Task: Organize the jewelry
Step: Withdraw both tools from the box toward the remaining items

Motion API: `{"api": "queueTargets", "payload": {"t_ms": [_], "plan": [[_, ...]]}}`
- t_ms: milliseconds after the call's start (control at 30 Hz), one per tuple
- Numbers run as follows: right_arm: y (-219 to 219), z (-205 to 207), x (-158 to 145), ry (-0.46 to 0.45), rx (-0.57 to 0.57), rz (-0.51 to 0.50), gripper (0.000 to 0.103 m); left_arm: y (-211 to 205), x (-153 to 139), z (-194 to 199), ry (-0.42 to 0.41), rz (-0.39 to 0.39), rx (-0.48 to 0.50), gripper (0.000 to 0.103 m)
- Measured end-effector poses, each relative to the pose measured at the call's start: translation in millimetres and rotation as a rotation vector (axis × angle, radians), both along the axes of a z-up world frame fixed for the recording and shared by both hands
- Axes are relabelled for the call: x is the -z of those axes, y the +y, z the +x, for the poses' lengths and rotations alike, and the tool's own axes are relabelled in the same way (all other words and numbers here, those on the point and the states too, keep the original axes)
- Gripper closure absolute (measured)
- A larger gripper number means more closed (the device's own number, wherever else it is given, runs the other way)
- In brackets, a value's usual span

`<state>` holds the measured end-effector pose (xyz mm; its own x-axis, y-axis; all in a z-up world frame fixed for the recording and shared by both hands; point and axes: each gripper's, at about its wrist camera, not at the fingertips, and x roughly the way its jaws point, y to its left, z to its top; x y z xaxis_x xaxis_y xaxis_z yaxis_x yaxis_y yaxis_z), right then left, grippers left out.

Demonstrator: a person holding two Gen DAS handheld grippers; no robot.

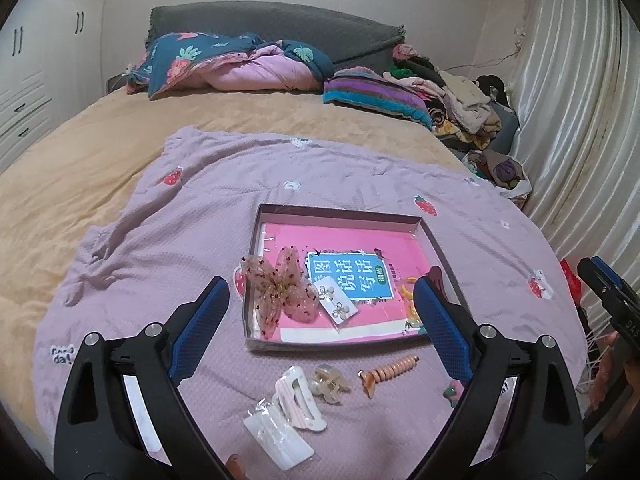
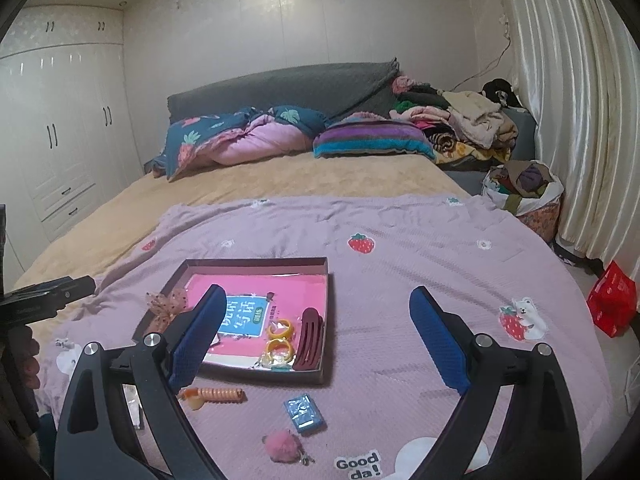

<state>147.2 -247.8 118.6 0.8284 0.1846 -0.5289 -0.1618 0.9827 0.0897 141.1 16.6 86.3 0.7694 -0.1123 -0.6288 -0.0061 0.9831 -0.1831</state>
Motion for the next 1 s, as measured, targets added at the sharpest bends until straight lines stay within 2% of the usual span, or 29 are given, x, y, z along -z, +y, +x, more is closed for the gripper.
{"api": "queueTargets", "payload": {"t_ms": [100, 333, 1000], "plan": [[-2, -7, -1, -0.009, 0.0, 0.003, 0.006, -1, 0, -7, -0.005, 0.0, 0.003, 0.017], [0, -21, 3, -0.002, -0.009, 0.006, 0.006, -3, 11, -21, 0.012, 0.01, 0.004, 0.017], [17, -35, 45, 0.098, -0.091, -0.01, 0.006, -1, 63, -45, 0.133, 0.059, -0.014, 0.017]]}}
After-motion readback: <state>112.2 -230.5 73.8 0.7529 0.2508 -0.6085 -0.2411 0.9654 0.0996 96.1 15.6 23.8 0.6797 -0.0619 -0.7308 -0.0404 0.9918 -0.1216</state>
